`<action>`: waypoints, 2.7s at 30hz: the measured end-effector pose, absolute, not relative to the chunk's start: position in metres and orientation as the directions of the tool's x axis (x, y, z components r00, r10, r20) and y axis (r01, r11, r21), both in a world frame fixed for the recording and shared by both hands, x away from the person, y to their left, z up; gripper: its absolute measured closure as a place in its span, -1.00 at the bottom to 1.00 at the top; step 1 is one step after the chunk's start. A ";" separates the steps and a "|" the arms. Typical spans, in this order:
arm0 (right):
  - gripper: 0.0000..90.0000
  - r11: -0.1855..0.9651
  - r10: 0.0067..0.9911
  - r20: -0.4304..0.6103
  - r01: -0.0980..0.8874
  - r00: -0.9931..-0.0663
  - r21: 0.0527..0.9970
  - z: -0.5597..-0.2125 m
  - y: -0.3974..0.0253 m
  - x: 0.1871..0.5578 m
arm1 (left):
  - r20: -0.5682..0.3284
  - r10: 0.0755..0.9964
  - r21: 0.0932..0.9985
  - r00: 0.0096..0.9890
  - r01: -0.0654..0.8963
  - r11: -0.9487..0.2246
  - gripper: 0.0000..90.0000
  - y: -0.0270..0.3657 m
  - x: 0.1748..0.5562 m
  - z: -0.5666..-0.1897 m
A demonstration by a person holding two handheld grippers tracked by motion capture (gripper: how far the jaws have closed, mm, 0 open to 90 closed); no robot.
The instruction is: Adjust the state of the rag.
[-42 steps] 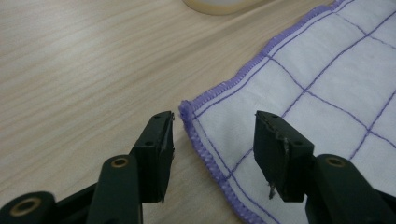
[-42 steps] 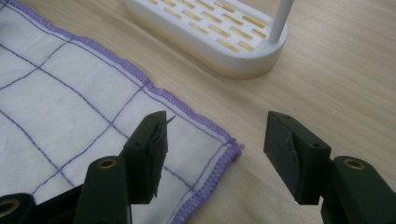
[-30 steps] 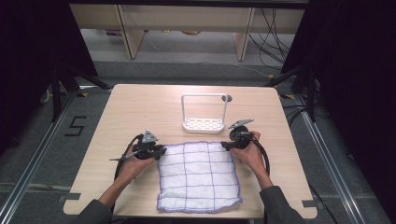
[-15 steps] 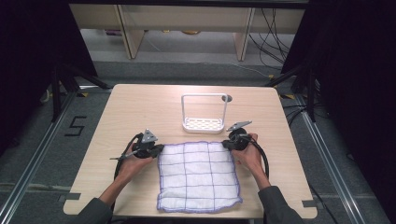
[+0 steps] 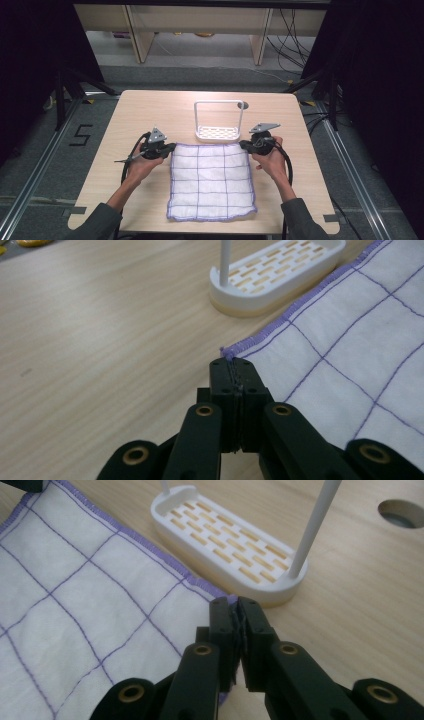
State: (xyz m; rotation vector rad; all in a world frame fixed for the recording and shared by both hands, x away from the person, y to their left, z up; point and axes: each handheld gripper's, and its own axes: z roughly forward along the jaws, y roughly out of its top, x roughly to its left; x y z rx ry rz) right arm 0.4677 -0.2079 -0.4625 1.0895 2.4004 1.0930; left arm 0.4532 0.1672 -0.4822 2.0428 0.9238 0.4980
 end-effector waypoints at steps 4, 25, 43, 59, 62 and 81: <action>0.92 0.400 0.735 0.061 0.504 -0.675 0.766 -0.450 -0.213 0.465 | 0.021 0.757 0.839 0.653 0.401 -0.369 0.96 0.171 0.455 -0.467; 0.92 0.496 0.618 -0.051 0.339 -0.785 0.799 -0.436 -0.226 0.370 | -0.035 0.659 0.891 0.751 0.323 -0.321 0.95 0.195 0.346 -0.478; 0.89 0.521 0.582 0.003 0.375 -0.813 0.767 -0.469 -0.234 0.325 | -0.027 0.585 0.837 0.810 0.338 -0.430 0.92 0.191 0.304 -0.504; 0.33 0.499 0.591 0.065 0.428 -0.804 0.754 -0.477 -0.247 0.291 | -0.077 0.582 0.827 0.810 0.378 -0.417 0.18 0.198 0.291 -0.505; 0.19 0.434 0.634 0.071 0.430 -0.770 0.791 -0.469 -0.252 0.292 | -0.110 0.622 0.844 0.775 0.403 -0.353 0.10 0.203 0.299 -0.496; -0.14 0.528 0.733 -0.015 0.554 -0.680 0.644 -0.490 -0.214 0.311 | -0.037 0.694 0.775 0.719 0.460 -0.434 -0.05 0.173 0.375 -0.512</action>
